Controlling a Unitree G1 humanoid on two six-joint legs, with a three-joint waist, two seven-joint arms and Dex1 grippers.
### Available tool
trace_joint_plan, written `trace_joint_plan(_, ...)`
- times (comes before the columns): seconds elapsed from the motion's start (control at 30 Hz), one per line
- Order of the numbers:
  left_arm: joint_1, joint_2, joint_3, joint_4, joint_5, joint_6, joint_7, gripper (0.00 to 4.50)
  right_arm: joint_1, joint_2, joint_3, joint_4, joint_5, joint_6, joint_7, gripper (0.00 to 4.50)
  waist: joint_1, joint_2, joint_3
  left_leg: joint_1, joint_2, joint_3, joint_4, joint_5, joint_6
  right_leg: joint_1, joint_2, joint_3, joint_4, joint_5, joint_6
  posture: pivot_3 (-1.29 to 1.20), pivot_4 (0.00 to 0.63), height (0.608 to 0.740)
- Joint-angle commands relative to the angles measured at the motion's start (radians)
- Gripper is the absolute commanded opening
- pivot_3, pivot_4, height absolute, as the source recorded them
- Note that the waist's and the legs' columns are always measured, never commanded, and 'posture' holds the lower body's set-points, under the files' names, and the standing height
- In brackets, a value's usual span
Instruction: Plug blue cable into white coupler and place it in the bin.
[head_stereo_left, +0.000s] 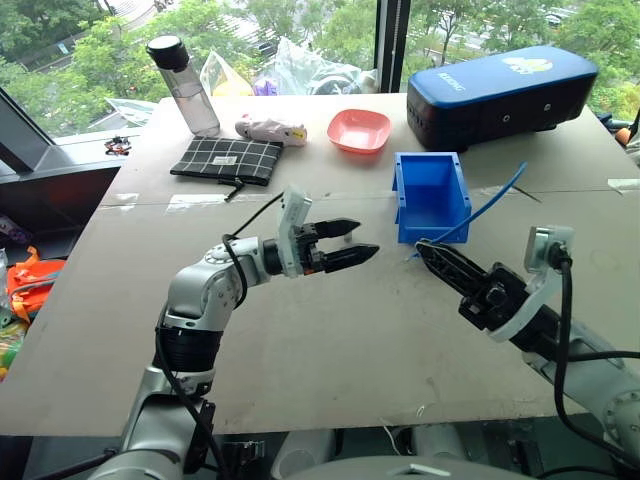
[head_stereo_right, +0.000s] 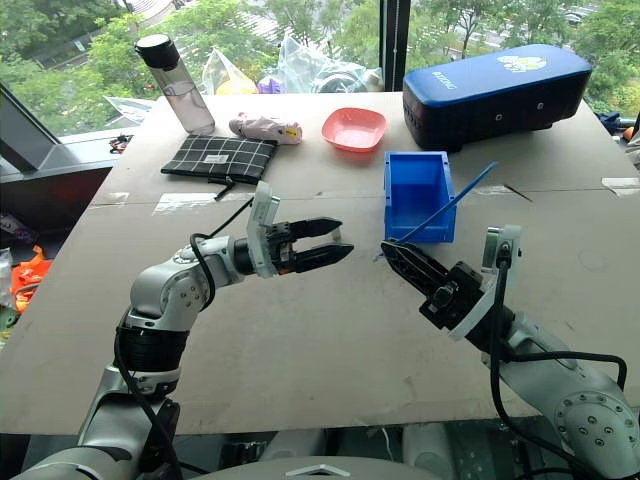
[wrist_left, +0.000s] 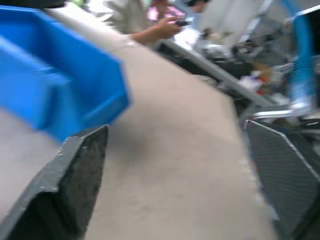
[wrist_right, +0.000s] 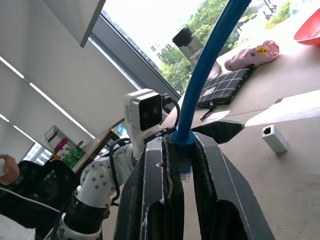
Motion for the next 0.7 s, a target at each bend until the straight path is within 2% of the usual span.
trace_joint_plan(0.03, -0.014, 0.001, -0.016, 0.084, 0.157, -0.176, 0.092, 4.45, -0.004, 0.006, -0.032, -0.011, -0.014, -0.027, 0.022, 0.00, 0.003, 0.000, 0.000, 0.000, 0.000, 0.000, 0.000, 0.000, 0.000, 0.000, 0.000, 0.000, 0.000, 0.000, 0.000, 0.00, 0.150, 0.737)
trace_joint_plan(0.2, -0.069, -0.039, -0.074, 0.240, 0.288, -0.330, 0.116, 4.45, -0.026, 0.012, -0.024, 0.002, -0.030, -0.024, 0.023, 0.00, 0.002, 0.000, 0.000, 0.000, -0.001, 0.000, 0.000, 0.000, 0.000, 0.000, -0.001, 0.000, 0.000, 0.000, 0.000, 0.00, 0.150, 0.737)
trace_joint_plan(0.43, -0.202, -0.093, -0.127, 0.570, 0.408, -0.529, 0.098, 4.45, -0.032, 0.009, -0.031, -0.008, -0.039, -0.024, 0.011, 0.00, -0.001, -0.001, 0.000, -0.001, -0.001, 0.000, 0.000, 0.000, 0.000, 0.000, -0.001, -0.001, 0.000, 0.000, 0.000, 0.00, 0.150, 0.737)
trace_joint_plan(0.57, -0.282, -0.099, -0.128, 0.751, 0.442, -0.620, 0.054, 3.24, -0.010, 0.004, -0.040, -0.036, -0.042, -0.029, -0.004, 0.00, -0.003, -0.001, 0.000, -0.001, -0.002, 0.000, 0.000, 0.000, 0.000, 0.000, -0.001, -0.001, 0.000, 0.000, 0.000, 0.00, 0.150, 0.737)
trace_joint_plan(0.7, -0.330, -0.092, -0.130, 0.865, 0.461, -0.692, -0.013, 1.50, 0.010, 0.003, -0.046, -0.056, -0.046, -0.039, -0.019, 0.00, -0.003, -0.001, 0.000, -0.001, -0.002, -0.001, 0.000, 0.000, 0.000, 0.000, -0.001, -0.001, 0.000, 0.000, 0.000, 0.00, 0.150, 0.737)
